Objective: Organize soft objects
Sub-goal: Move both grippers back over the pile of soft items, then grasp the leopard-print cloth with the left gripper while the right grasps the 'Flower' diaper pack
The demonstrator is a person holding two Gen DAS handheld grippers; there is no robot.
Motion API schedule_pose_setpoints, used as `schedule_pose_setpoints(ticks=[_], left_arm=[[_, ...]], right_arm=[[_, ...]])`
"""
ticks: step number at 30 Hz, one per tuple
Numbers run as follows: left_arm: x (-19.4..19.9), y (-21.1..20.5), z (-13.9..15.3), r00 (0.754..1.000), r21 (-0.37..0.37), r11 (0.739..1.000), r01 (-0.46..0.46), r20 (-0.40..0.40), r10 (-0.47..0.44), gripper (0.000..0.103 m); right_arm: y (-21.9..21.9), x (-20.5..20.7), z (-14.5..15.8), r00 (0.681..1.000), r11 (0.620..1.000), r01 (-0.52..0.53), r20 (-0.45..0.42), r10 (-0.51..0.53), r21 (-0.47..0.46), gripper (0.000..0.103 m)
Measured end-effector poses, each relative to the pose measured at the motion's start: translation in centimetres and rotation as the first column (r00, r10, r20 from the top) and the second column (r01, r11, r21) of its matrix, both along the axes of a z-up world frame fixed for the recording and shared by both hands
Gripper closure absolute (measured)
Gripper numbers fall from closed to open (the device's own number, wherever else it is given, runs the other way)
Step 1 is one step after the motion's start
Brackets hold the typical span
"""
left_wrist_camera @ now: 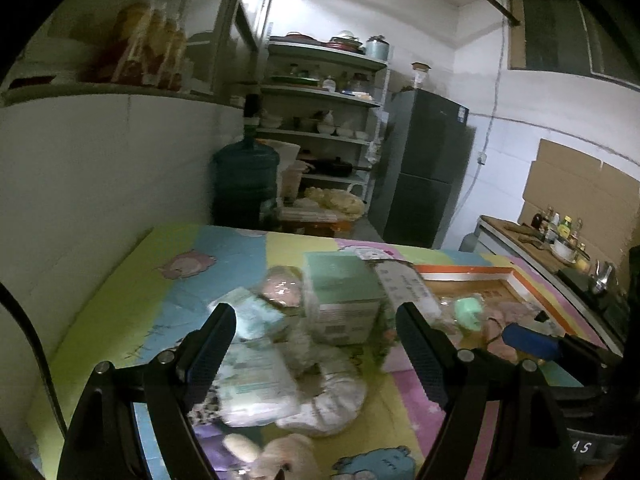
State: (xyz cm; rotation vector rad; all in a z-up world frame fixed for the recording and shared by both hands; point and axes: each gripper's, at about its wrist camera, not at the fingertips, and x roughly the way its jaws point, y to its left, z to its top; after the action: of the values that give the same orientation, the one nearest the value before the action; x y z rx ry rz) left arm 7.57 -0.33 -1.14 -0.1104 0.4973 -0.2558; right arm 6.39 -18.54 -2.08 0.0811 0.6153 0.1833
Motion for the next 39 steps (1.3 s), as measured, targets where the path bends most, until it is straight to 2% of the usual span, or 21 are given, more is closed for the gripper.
schedule_pose_setpoints(ticks=[21,31,39], left_arm=[[-0.1,7.9,-1.5,0.992,-0.027,0.992,-0.123,-0.039,0.122,0.021],[0.0,11.4,-3.5,0.977,-0.032,0.98,-0.195,-0.089,0.192,0.021],[0.2,12.7,-5.0,0.971,-0.022,0.977,-0.21,-0.123,0.206,0.021]], right_arm=[[5.8,1.0,-1.1,0.994,0.994,-0.101,-0.032,0.1,-0.042,0.029],[8.3,1.6,-1.9,0.986,0.986,-0.157,-0.062,0.153,-0.053,0.029],[11.5,3.5,-3.3,0.971,0.974,-0.223,-0.095,0.218,-0.044,0.029]])
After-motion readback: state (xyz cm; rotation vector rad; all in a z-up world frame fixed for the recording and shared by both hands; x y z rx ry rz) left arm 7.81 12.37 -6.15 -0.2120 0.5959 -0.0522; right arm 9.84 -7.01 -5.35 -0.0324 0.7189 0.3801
